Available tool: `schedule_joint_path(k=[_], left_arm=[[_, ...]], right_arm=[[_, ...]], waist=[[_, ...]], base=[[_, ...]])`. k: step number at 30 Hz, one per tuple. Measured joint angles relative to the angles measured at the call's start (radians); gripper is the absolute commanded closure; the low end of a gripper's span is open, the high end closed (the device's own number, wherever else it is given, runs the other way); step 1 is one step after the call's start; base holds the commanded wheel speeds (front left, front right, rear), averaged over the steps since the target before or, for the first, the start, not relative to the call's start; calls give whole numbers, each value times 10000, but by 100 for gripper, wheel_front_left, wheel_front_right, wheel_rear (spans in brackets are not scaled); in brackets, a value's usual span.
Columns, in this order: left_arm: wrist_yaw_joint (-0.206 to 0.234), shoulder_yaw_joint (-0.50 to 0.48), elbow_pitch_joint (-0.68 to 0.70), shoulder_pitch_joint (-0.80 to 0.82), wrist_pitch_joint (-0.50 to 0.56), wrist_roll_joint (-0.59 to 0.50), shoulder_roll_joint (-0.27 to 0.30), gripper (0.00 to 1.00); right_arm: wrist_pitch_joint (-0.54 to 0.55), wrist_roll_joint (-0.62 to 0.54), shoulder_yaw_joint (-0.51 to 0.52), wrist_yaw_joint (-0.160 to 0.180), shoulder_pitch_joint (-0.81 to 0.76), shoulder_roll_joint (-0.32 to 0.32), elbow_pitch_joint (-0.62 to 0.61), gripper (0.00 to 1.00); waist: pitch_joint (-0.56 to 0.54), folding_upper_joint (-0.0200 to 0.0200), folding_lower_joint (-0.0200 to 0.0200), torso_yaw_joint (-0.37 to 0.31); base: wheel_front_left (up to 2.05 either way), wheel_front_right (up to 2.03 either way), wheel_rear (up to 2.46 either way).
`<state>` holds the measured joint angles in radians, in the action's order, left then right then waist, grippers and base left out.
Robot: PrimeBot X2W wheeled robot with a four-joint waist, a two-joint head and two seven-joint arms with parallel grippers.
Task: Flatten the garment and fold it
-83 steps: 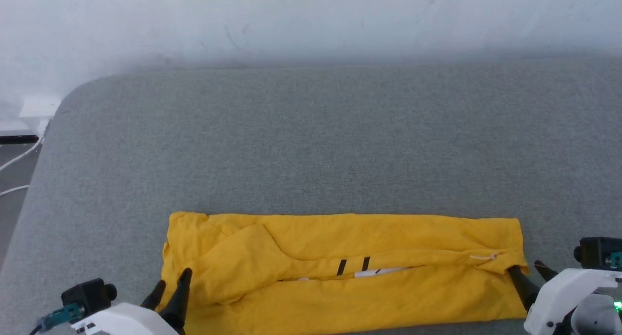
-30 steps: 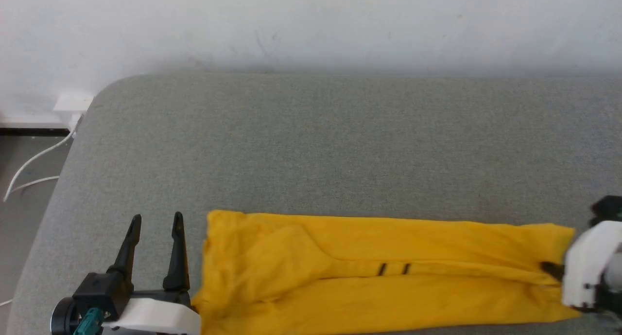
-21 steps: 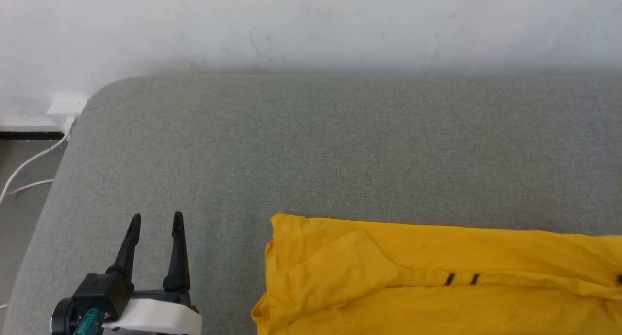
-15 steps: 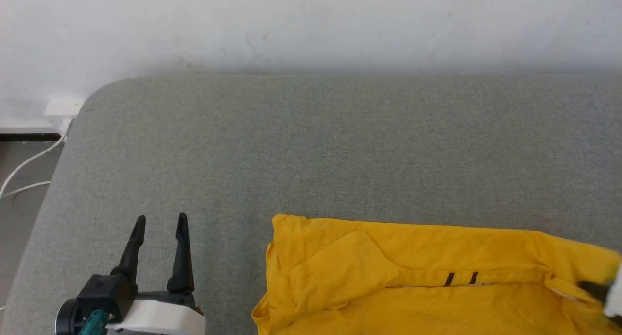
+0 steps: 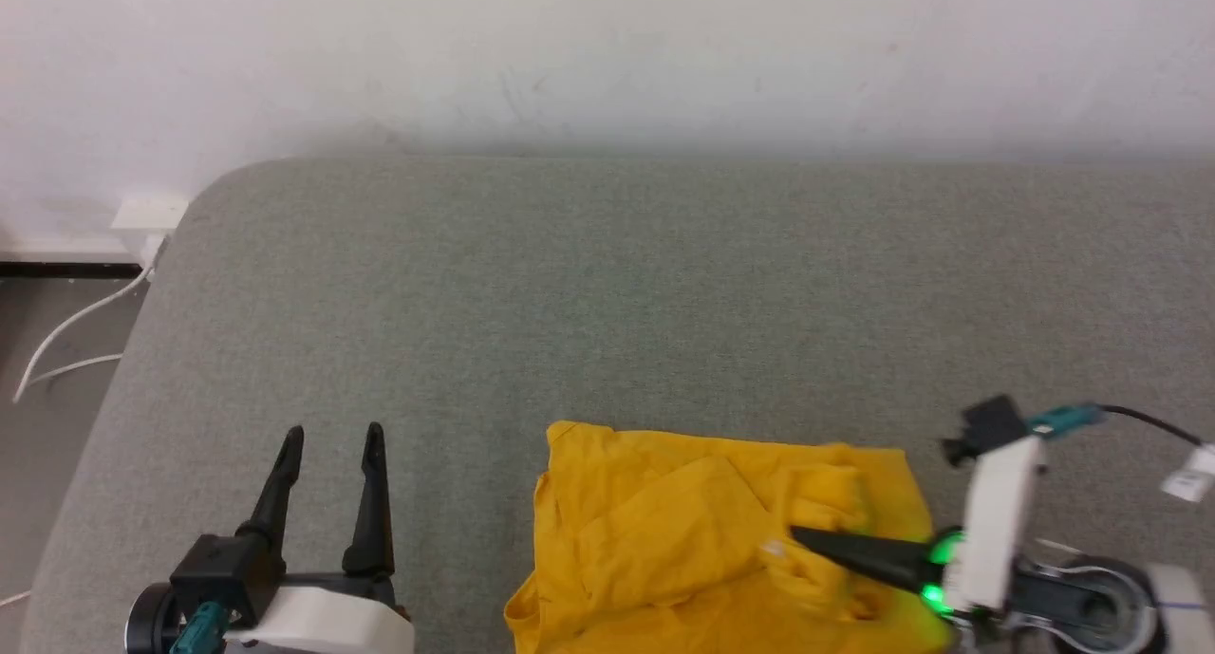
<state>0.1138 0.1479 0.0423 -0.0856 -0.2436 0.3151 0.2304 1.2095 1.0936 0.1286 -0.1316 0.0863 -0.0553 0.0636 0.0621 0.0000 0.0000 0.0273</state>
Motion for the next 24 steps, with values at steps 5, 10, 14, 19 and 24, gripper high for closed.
schedule_joint_path(k=[5, 10, 14, 19, 24], left_arm=[[-75, 142, -12, 111, 67, 0, 2, 0], [-178, 345, -136, 505, 65, 0, -56, 0], [-249, 408, -307, 709, 40, 0, -134, 0], [-251, 359, -497, 755, -36, 4, -199, 0], [-251, 251, -594, 755, -52, 8, -209, 0]], right_arm=[[-1835, 1064, -2347, 2, 692, 17, 844, 100], [-3680, 224, -3973, 2, 1580, 50, 2096, 100], [-4828, -577, -4631, 2, 2083, 44, 3219, 75], [-5733, -832, -5563, 2, 2494, 36, 3697, 0], [-6527, -1609, -6596, 2, 3034, -92, 3028, 0]], waist=[[94, 0, 0, 212], [288, 0, 0, 534], [477, 0, 0, 788], [696, 0, 1, 928], [680, 0, 1, 763]], base=[[0, 0, 0], [0, 0, 0], [0, 0, 0], [0, 0, 0], [0, 0, 0]])
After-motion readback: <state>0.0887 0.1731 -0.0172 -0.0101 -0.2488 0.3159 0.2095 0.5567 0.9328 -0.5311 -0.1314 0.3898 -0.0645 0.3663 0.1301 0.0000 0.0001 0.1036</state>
